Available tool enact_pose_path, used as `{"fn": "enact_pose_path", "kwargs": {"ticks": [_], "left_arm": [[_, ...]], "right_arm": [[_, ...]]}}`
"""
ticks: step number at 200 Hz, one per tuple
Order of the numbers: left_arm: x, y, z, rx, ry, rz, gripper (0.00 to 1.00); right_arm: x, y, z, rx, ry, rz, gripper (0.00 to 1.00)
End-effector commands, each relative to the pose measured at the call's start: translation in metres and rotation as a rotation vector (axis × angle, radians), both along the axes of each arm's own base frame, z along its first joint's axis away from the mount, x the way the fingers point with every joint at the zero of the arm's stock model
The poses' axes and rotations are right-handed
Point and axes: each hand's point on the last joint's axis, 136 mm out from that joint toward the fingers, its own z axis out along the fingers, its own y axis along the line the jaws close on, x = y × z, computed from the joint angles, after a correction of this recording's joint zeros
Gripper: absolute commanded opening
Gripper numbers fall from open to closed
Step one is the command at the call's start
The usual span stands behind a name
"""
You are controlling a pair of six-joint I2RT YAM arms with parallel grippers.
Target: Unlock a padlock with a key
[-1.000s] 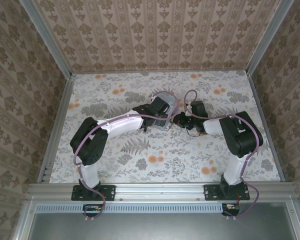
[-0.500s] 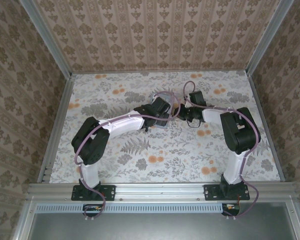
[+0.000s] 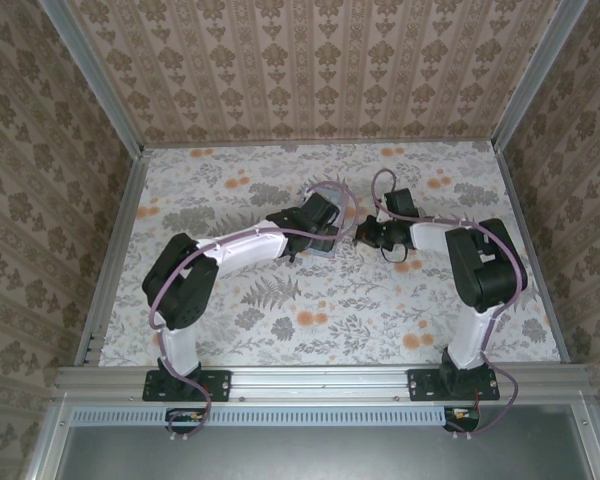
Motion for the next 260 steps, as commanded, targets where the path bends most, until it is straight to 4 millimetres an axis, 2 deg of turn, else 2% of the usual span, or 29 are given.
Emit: {"fn": "enact_pose_path", "kwargs": {"ticks": [1,30,73,83,87,109,135,159,162,175,191,219,230,260], "left_arm": [[-0.042,0.033,-0.048,0.144,0.233,-0.048,1.0],[-0.034,0.022,-0.017,0.04,0.203,-0.063,1.0],[-0.028,0.013,0.039,-0.084,0.137,-0.073,1.0],[-0.028,0.014,0.05,-0.113,0.126,-0.069,1.0],[-0.027,0.015,0.055,-0.127,0.123,-0.066,1.0],[-0.027,0.02,0.079,-0.195,0.098,-0.05,1.0],[-0.027,0.035,0.101,-0.25,0.062,-0.014,1.0],[-0.031,0.055,0.112,-0.272,0.032,0.025,1.0],[-0.032,0.058,0.113,-0.273,0.03,0.03,1.0],[-0.035,0.07,0.113,-0.276,0.026,0.053,1.0],[-0.04,0.086,0.111,-0.285,0.028,0.085,1.0],[-0.051,0.11,0.103,-0.296,0.02,0.138,1.0],[-0.054,0.12,0.1,-0.299,0.018,0.167,1.0],[-0.061,0.143,0.093,-0.32,0.013,0.228,1.0]], "right_arm": [[-0.013,0.006,0.027,0.075,-0.071,0.0,0.0],[-0.048,0.016,0.033,0.109,-0.083,0.024,0.0],[-0.11,0.049,0.043,0.105,-0.088,0.134,0.0],[-0.126,0.057,0.039,0.095,-0.073,0.164,0.0],[-0.131,0.061,0.046,0.102,-0.091,0.173,0.0],[-0.16,0.079,0.043,0.106,-0.091,0.22,0.0],[-0.183,0.106,0.039,0.104,-0.093,0.279,0.0],[-0.192,0.137,0.05,0.141,-0.122,0.336,0.0],[-0.193,0.14,0.043,0.131,-0.108,0.343,0.0],[-0.195,0.154,0.045,0.145,-0.11,0.372,0.0],[-0.193,0.16,0.039,0.149,-0.1,0.377,0.0],[-0.184,0.153,0.016,0.116,-0.06,0.358,0.02],[-0.181,0.146,0.007,0.107,-0.047,0.34,0.09],[-0.171,0.114,-0.007,0.084,-0.022,0.272,0.37]]}}
